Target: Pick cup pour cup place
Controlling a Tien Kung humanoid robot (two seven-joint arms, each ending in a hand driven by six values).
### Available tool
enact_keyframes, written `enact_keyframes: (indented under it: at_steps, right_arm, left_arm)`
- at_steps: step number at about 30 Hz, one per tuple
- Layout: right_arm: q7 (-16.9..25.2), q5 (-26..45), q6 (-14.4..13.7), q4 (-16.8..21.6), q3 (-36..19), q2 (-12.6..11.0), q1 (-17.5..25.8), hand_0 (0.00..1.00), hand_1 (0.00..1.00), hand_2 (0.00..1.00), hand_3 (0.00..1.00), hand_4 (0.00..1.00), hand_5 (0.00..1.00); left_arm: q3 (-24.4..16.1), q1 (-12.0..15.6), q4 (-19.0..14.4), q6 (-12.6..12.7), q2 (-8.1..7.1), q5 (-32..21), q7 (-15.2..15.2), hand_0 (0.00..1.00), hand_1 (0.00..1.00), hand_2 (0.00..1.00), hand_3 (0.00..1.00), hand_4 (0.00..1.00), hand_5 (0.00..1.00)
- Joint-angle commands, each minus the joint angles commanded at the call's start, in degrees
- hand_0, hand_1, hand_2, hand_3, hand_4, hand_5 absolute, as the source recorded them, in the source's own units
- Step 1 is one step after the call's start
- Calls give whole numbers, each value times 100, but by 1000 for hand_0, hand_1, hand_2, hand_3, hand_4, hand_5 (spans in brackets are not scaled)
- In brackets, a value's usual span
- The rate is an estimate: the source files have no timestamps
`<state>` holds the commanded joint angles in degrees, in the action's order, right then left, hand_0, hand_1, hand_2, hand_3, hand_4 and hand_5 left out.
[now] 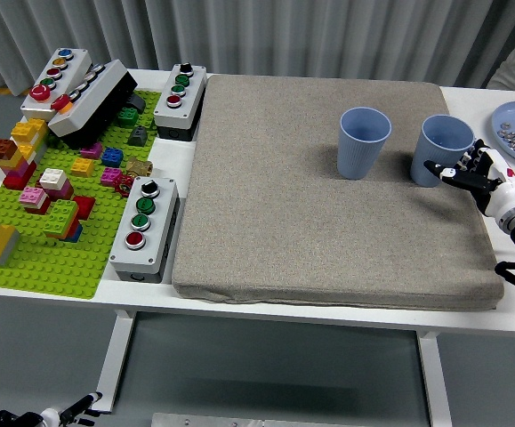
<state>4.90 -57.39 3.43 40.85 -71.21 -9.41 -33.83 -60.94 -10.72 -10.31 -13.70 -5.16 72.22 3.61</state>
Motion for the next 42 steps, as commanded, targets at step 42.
enact_keyframes:
  at_steps: [42]
  right_arm:
    - [107, 81, -75, -137, 153, 160, -159, 817, 695, 609, 678, 705, 68]
  left_arm:
    - [28, 52, 0, 24, -17, -100, -19, 834, 838, 873, 804, 643, 998]
